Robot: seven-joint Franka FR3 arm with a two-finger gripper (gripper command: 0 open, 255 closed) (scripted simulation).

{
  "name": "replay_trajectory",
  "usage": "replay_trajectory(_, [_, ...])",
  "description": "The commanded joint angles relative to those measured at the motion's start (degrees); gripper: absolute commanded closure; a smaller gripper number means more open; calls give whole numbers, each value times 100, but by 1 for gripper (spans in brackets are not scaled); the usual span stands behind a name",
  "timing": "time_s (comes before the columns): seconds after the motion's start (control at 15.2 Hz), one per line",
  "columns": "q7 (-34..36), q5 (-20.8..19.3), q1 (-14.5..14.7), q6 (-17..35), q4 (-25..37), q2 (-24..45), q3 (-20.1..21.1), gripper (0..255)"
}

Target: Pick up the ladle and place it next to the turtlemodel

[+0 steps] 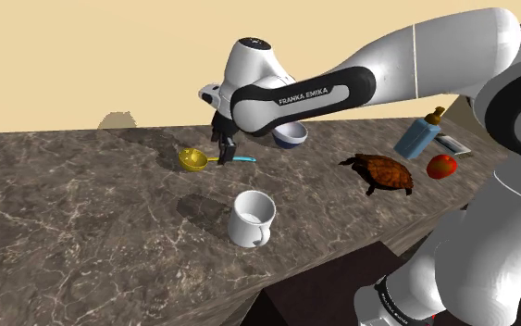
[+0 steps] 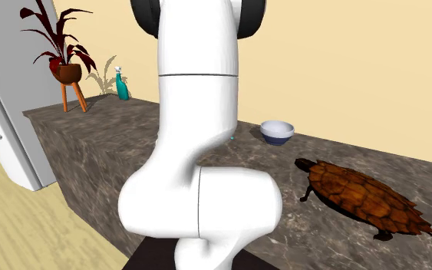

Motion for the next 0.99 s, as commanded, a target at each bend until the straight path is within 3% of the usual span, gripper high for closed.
replay_trajectory(0.0, [-72,-12,16,131,37,147,26,0])
replay_trajectory(0.4, [-46,-53,20,518,15,513,9,0])
replay_trajectory(0.92, [-46,-53,21,517,15,512,9,0])
